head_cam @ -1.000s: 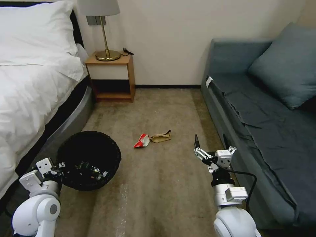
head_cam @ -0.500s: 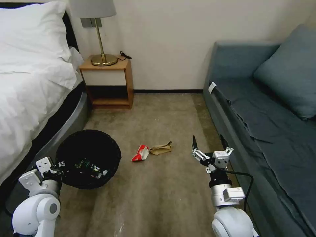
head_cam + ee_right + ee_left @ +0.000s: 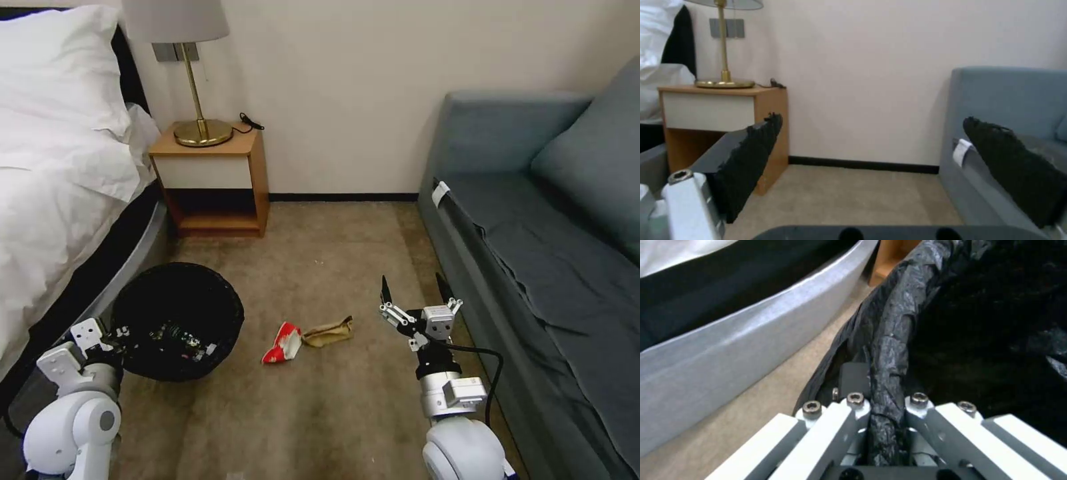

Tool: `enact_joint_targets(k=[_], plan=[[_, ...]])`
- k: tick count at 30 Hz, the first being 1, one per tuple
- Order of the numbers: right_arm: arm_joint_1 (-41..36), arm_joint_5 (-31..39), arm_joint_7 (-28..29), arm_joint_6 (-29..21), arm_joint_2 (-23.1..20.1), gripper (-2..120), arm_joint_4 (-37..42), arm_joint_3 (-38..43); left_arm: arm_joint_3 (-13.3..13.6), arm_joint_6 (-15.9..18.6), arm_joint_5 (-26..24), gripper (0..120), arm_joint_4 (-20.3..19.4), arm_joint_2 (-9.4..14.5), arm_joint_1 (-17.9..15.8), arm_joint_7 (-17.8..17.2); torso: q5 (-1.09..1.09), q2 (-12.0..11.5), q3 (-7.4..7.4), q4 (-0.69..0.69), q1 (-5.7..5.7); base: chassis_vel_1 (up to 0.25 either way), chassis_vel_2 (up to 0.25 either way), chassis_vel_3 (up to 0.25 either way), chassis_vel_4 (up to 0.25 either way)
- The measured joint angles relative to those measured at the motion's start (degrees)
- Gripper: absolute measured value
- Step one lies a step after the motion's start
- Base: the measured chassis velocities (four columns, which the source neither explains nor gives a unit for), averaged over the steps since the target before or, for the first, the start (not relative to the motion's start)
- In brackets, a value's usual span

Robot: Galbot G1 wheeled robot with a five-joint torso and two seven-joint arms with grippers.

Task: Pick up the trash bin, then pick up the garbage on the floor and place it into the trash bin.

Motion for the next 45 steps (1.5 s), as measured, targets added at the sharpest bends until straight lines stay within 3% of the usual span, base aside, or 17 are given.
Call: enact_joint_targets(k=[13, 20, 22, 25, 26, 30, 31, 37, 38, 42, 45], plan=[[1.4, 0.4, -0.5, 0.6, -0.7, 100, -1.5, -1.2, 0.0, 0.0, 0.3, 3, -0.1, -0.4, 0.2, 0.0, -0.02, 0.0, 0.0, 0.0, 0.0, -0.178, 0.184, 0.182, -0.182], [5.1, 1.8, -5.1, 3.0, -2.9, 100, -4.8, -2.2, 0.0, -0.1, 0.3, 3, -0.5, -0.5, 0.4, 0.0, -0.02, 0.0, 0.01, -0.01, 0.01, -0.133, 0.11, 0.127, -0.13], [7.9, 4.3, -9.1, 3.3, -5.9, 100, -6.9, -3.3, 0.0, -0.1, 0.3, 3, -0.6, -0.5, 0.5, 0.0, -0.01, 0.0, 0.0, -0.01, 0.0, -0.018, 0.03, -0.005, -0.013], [16.2, 12.4, -19.9, 3.4, -12.7, 100, -12.7, -7.2, -0.1, -0.1, 0.3, 3, -0.9, -0.5, 0.6, 0.0, -0.01, 0.0, 0.0, -0.01, 0.0, 0.0, 0.0, 0.0, 0.0], [16.2, 12.4, -19.9, 3.4, -12.7, 100, -12.7, -7.2, -0.1, -0.1, 0.3, 3, -0.9, -0.5, 0.6, 0.0, -0.01, 0.0, 0.0, -0.01, 0.0, 0.0, 0.0, 0.0, 0.0], [30.2, 19.0, -37.5, 7.8, -18.3, 100, -25.4, -16.0, 0.1, -0.1, 0.5, 3, -1.5, -0.9, 0.8, 0.0, -0.01, 0.0, 0.0, 0.0, 0.0, 0.0, 0.0, 0.0, 0.0], [30.2, 19.0, -37.5, 7.8, -18.3, 100, -25.4, -16.0, 0.1, -0.1, 0.5, 3, -1.5, -0.9, 0.8, 0.0, -0.01, 0.0, 0.0, 0.0, 0.0, 0.0, 0.0, 0.0, 0.0], [48.9, 21.5, -50.6, 13.1, -19.6, 100, -42.6, -35.7, 0.2, -0.4, 1.4, 3, -1.8, -2.0, 1.3, 0.0, -0.02, 0.0, 0.0, 0.01, 0.0, 0.0, 0.0, 0.0, 0.0], [48.9, 21.5, -50.6, 13.1, -19.6, 100, -42.6, -35.7, 0.2, -0.4, 1.4, 3, -1.8, -2.0, 1.3, 0.0, -0.02, 0.0, 0.0, 0.01, 0.0, 0.0, 0.0, 0.0, 0.0], [56.3, 21.5, -55.9, 15.5, -17.9, 100, -53.5, -49.1, 0.2, -0.7, 1.8, 3, -1.8, -2.7, 1.6, 0.1, -0.02, 0.0, 0.0, 0.0, 0.0, 0.0, 0.0, 0.0, 0.0], [57.3, 21.2, -56.6, 16.0, -16.8, 100, -57.0, -52.5, 0.2, -1.0, 2.0, 3, -1.7, -2.9, 1.8, 0.2, -0.02, 0.0, 0.0, 0.0, 0.0, 0.0, 0.0, 0.0, 0.0]])
